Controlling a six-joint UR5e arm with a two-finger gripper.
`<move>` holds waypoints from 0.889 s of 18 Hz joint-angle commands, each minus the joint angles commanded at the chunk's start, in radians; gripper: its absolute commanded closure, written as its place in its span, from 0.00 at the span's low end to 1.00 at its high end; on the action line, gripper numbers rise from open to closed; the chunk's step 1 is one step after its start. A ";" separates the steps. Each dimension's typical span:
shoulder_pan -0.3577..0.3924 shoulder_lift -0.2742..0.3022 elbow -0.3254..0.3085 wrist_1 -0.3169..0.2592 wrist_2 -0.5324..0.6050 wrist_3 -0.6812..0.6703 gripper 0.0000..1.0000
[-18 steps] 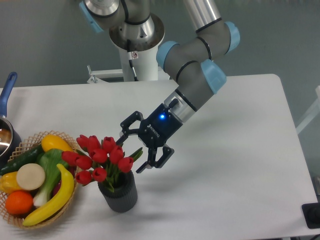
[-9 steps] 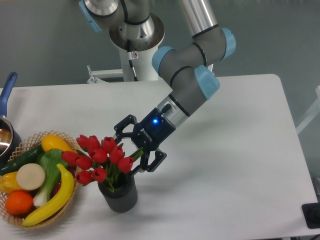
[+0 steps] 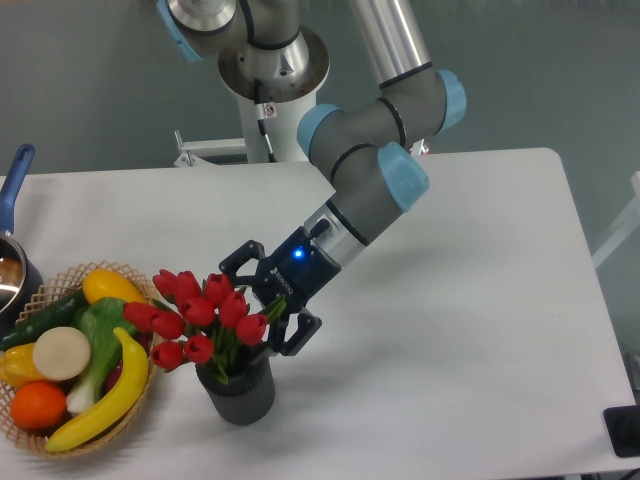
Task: Pick up the flowers from the vase
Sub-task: 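Lower the gripper around the tulip stems just below the blooms, then close the gripper on the tulip stems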
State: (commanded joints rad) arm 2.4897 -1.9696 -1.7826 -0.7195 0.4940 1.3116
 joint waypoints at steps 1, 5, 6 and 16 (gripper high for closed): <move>-0.002 -0.002 0.006 0.002 0.002 0.000 0.00; -0.021 -0.014 0.006 0.024 0.023 0.005 0.00; -0.023 -0.014 0.008 0.026 0.025 0.005 0.00; -0.025 -0.008 0.003 0.026 0.023 0.002 0.29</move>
State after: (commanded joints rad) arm 2.4651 -1.9773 -1.7794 -0.6934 0.5170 1.3131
